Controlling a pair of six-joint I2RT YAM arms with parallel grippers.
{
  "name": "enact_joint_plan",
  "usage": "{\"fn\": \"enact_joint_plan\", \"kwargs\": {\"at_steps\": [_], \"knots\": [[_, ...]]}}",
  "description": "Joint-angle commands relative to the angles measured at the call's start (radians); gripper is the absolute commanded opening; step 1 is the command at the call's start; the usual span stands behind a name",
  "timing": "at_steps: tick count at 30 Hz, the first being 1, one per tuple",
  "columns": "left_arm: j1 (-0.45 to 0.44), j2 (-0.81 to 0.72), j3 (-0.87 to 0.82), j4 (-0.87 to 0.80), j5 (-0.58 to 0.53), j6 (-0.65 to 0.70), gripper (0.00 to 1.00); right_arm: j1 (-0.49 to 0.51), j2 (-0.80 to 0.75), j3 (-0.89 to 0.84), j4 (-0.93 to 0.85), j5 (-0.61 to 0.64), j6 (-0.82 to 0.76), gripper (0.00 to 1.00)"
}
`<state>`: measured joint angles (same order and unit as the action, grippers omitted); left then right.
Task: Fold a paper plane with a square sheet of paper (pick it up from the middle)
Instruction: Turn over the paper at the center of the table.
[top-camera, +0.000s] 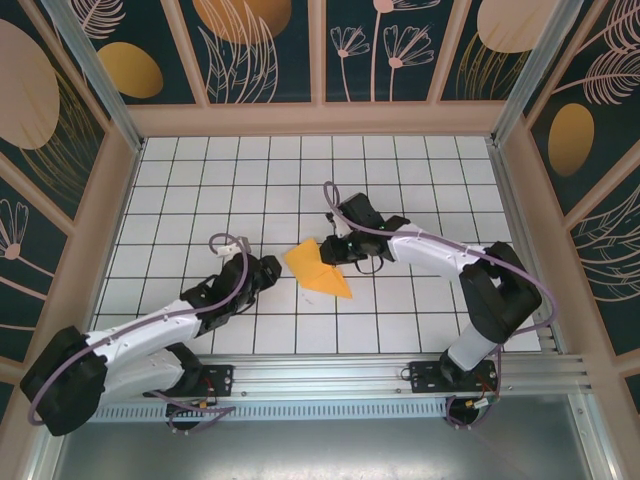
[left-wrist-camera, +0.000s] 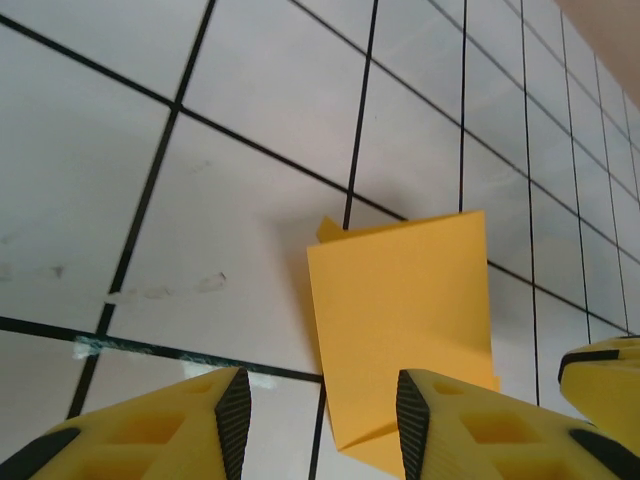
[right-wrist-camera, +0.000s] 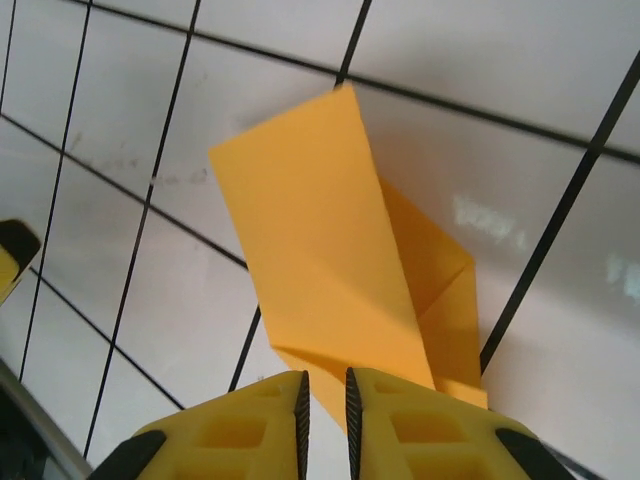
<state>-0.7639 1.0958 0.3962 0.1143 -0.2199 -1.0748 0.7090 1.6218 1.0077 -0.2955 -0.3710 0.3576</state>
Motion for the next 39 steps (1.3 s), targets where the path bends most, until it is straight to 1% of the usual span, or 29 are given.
{"fn": "enact_joint_plan", "kwargs": {"at_steps": [1,4,7,11,15,16,18,20,22,24,27,30,31,35,39], "knots": [[0.005,0.079,0.029,0.11,0.133,0.014,0.46,0.008,-0.003,-0.034,0.064,-0.162,-0.017,0.16],[0.005,0.155,0.062,0.131,0.178,0.021,0.45,-0.011,0.009,-0.062,0.076,-0.157,-0.02,0.15],[0.003,0.206,0.087,0.136,0.197,0.024,0.44,-0.054,0.028,-0.096,0.116,-0.158,-0.013,0.14],[0.004,0.244,0.106,0.128,0.212,0.023,0.45,-0.102,0.071,-0.112,0.16,-0.208,-0.021,0.14],[0.003,0.262,0.111,0.132,0.22,0.018,0.46,-0.127,0.112,-0.123,0.19,-0.223,-0.017,0.14],[0.003,0.265,0.114,0.13,0.22,0.017,0.46,-0.133,0.117,-0.127,0.194,-0.219,-0.017,0.11],[0.003,0.267,0.118,0.126,0.22,0.019,0.46,-0.151,0.097,-0.143,0.2,-0.172,-0.001,0.1],[0.004,0.266,0.12,0.122,0.216,0.019,0.46,-0.171,0.042,-0.156,0.214,-0.181,0.011,0.11],[0.004,0.264,0.124,0.11,0.208,0.021,0.46,-0.197,-0.004,-0.138,0.178,-0.192,-0.011,0.14],[0.003,0.264,0.13,0.099,0.201,0.027,0.46,-0.192,-0.043,-0.111,0.125,-0.227,-0.059,0.16],[0.003,0.266,0.139,0.083,0.188,0.031,0.47,-0.183,-0.084,-0.115,0.105,-0.314,-0.096,0.17],[0.003,0.264,0.141,0.074,0.169,0.027,0.47,-0.167,-0.076,-0.131,0.114,-0.367,-0.103,0.16],[0.003,0.263,0.141,0.074,0.165,0.024,0.47,-0.142,-0.062,-0.132,0.119,-0.382,-0.101,0.15],[0.003,0.26,0.141,0.069,0.157,0.02,0.47,-0.094,-0.006,-0.12,0.128,-0.38,-0.102,0.15],[0.003,0.261,0.141,0.071,0.16,0.019,0.47,-0.096,0.058,-0.113,0.156,-0.363,-0.092,0.15]]}}
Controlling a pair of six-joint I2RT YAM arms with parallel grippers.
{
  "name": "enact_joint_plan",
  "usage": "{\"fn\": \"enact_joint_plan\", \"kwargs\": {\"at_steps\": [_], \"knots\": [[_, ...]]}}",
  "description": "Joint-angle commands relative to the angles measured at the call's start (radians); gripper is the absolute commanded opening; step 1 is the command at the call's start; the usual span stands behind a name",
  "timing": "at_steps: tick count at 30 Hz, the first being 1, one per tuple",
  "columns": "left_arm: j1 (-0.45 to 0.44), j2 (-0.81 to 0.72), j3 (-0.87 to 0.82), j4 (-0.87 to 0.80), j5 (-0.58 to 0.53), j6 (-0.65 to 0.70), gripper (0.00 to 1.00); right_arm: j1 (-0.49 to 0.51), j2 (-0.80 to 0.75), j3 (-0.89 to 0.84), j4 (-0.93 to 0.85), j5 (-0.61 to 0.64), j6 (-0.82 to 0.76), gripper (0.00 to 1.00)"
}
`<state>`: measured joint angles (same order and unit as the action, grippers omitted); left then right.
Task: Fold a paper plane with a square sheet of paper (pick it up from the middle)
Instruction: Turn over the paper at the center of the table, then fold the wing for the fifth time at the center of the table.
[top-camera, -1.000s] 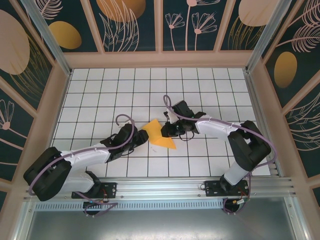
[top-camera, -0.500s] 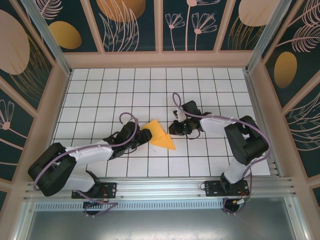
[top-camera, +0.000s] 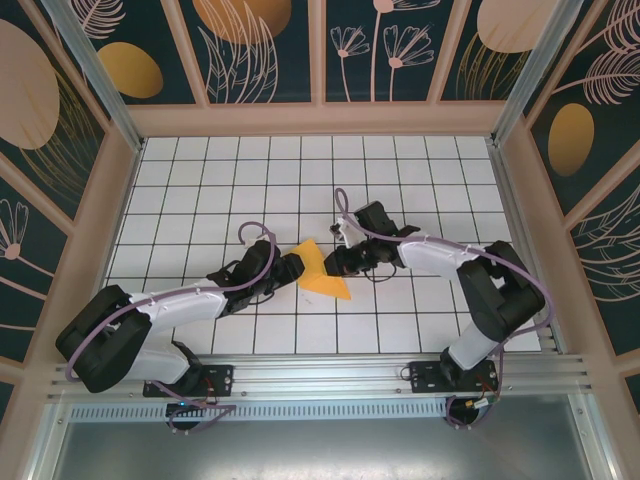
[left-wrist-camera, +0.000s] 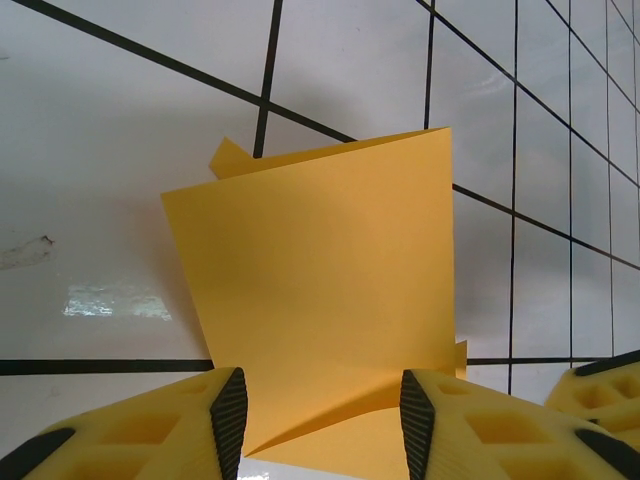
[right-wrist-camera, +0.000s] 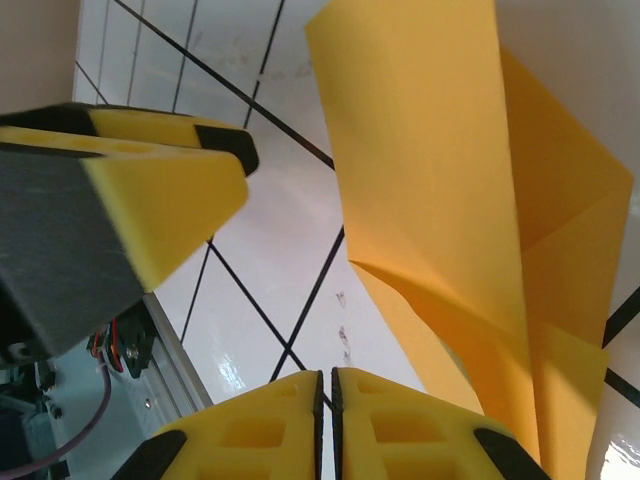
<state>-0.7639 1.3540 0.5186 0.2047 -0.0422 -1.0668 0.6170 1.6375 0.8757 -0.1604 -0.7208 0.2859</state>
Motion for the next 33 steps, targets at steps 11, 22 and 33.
{"fn": "enact_joint_plan", "kwargs": {"at_steps": [11,22,33], "knots": [[0.004,0.019,0.017,-0.012,0.001,0.018,0.49,-0.093,0.192,0.003,0.13,-0.018,-0.008,0.14],[0.003,0.092,0.026,0.064,0.054,-0.012,0.59,-0.15,0.246,-0.084,0.257,-0.079,0.058,0.14],[0.003,0.243,0.058,0.222,0.112,-0.119,0.56,-0.155,0.253,-0.087,0.258,-0.067,0.056,0.14]]}}
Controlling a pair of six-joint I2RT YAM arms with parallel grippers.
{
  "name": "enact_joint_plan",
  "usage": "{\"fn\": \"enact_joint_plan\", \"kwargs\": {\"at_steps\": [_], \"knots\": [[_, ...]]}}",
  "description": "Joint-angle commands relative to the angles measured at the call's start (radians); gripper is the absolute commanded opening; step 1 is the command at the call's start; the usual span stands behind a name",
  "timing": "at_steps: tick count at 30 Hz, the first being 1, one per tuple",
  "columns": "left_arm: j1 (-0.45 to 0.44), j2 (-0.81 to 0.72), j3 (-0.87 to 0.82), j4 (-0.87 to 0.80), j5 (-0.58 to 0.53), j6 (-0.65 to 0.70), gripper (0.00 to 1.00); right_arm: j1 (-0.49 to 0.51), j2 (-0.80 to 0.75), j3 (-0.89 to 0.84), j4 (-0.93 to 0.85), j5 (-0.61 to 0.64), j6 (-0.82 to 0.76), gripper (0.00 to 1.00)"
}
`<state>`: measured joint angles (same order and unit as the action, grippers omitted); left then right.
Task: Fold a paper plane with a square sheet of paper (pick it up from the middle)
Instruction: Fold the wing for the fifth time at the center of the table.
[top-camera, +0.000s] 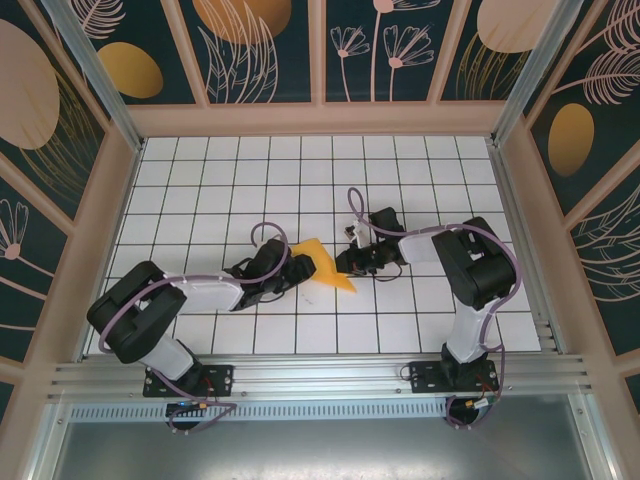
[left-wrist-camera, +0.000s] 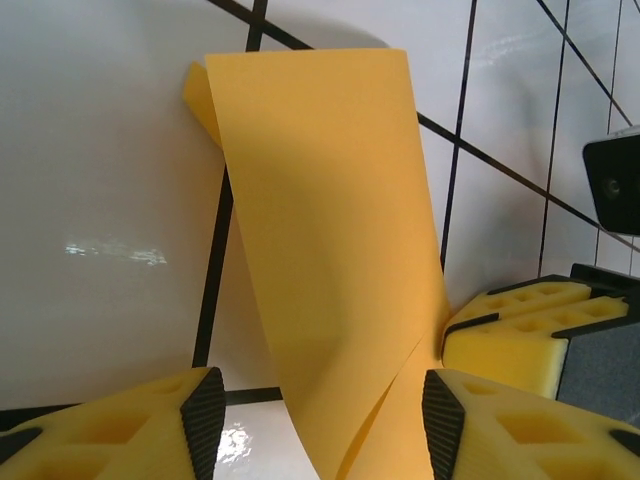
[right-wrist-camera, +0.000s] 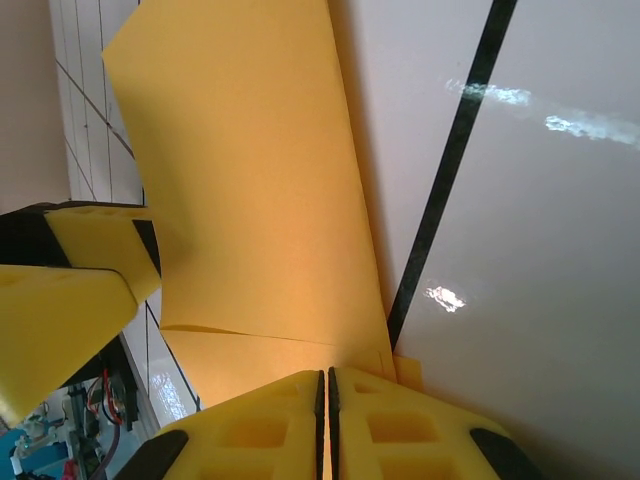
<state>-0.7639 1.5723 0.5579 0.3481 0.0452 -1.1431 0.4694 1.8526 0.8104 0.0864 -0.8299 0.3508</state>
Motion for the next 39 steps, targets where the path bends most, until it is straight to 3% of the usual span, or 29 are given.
{"fn": "enact_joint_plan", "kwargs": {"at_steps": [1,3,9,14,16,23,29,36,39], "knots": [[0.003,0.032,0.022,0.089,0.027,-0.048,0.55,-0.007,0.036,-0.023,0.01,0.043,-0.008,0.14],[0.003,0.045,0.022,0.109,0.026,-0.058,0.5,-0.008,0.032,-0.025,0.011,0.042,-0.012,0.15],[0.003,0.063,0.037,0.122,0.01,-0.075,0.21,-0.008,-0.006,-0.017,-0.01,0.069,-0.042,0.2],[0.005,0.061,0.069,0.056,-0.011,-0.059,0.06,-0.003,-0.084,-0.001,-0.057,0.124,-0.103,0.31],[0.005,0.062,0.094,0.019,-0.016,-0.041,0.06,-0.003,-0.132,-0.01,-0.055,0.176,-0.107,0.38],[0.008,0.095,0.19,-0.122,0.006,0.028,0.04,0.051,-0.372,-0.145,0.102,0.41,-0.212,0.47],[0.015,0.128,0.225,-0.14,0.024,0.039,0.04,0.192,-0.483,-0.222,0.162,0.664,-0.539,0.51],[0.024,0.135,0.242,-0.142,0.035,0.043,0.04,0.264,-0.463,-0.246,0.176,0.637,-0.805,0.51],[0.028,0.135,0.246,-0.14,0.044,0.042,0.04,0.311,-0.428,-0.249,0.161,0.685,-0.913,0.51]]}}
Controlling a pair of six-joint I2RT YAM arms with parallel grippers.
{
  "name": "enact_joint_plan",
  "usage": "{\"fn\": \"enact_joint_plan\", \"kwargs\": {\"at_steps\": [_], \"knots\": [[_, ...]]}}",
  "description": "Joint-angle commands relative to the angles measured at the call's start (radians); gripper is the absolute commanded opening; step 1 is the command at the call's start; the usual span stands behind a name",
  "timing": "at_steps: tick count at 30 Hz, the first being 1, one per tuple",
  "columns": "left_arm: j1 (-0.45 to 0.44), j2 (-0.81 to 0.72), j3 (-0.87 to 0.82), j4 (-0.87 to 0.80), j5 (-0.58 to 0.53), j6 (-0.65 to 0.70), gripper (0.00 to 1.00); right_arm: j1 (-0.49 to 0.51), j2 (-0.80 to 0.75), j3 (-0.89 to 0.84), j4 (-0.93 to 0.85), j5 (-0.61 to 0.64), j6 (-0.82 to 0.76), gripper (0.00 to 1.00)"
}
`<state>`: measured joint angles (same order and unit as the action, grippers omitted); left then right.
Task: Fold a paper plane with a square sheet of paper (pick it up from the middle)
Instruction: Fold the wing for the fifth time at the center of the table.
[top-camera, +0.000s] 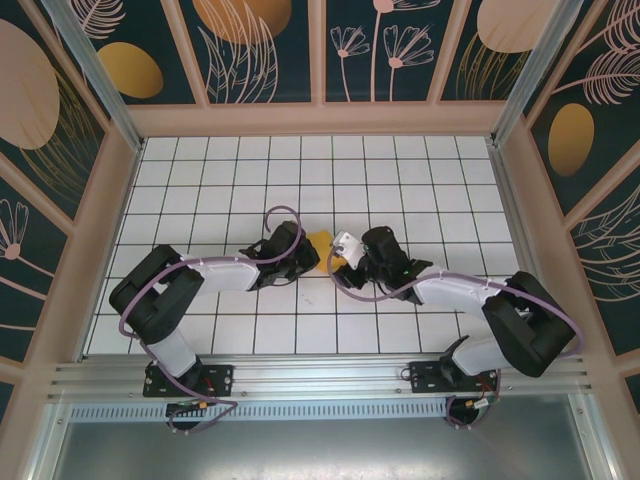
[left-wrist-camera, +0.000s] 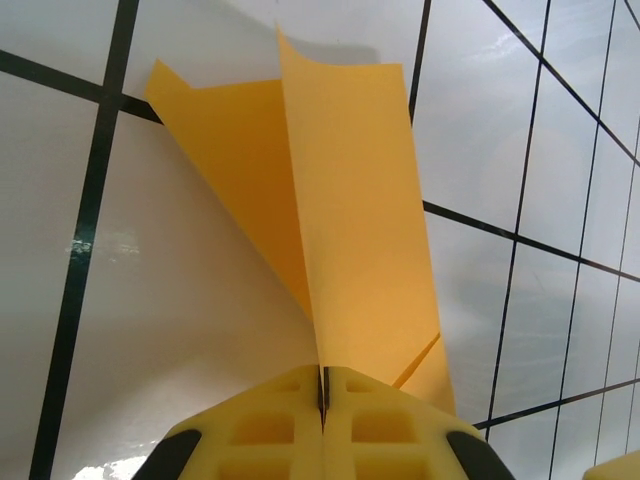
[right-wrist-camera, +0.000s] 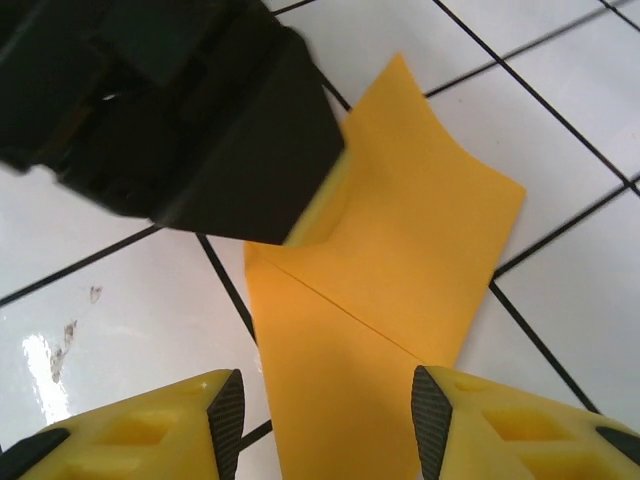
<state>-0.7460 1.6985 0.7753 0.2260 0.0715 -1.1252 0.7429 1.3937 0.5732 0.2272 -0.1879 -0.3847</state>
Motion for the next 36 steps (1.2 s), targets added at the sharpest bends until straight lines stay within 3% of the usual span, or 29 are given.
{"fn": "enact_joint_plan", "kwargs": {"at_steps": [1,14,20,27,36], "knots": [[0.011,0.009,0.029,-0.017,0.019,0.024,0.04,0.047,0.047,-0.004,0.002,0.051,-0.193,0.51],[0.021,0.009,0.035,-0.008,0.052,0.027,0.04,0.11,0.188,0.018,0.134,0.269,-0.265,0.47],[0.022,0.01,0.039,-0.005,0.058,0.028,0.05,0.111,0.21,0.009,0.175,0.297,-0.264,0.32],[0.024,0.038,0.042,-0.008,0.054,0.031,0.07,0.113,0.204,0.002,0.169,0.281,-0.247,0.22],[0.042,-0.001,0.033,-0.022,0.028,0.027,0.17,0.114,0.223,0.071,0.092,0.229,-0.196,0.03]]}}
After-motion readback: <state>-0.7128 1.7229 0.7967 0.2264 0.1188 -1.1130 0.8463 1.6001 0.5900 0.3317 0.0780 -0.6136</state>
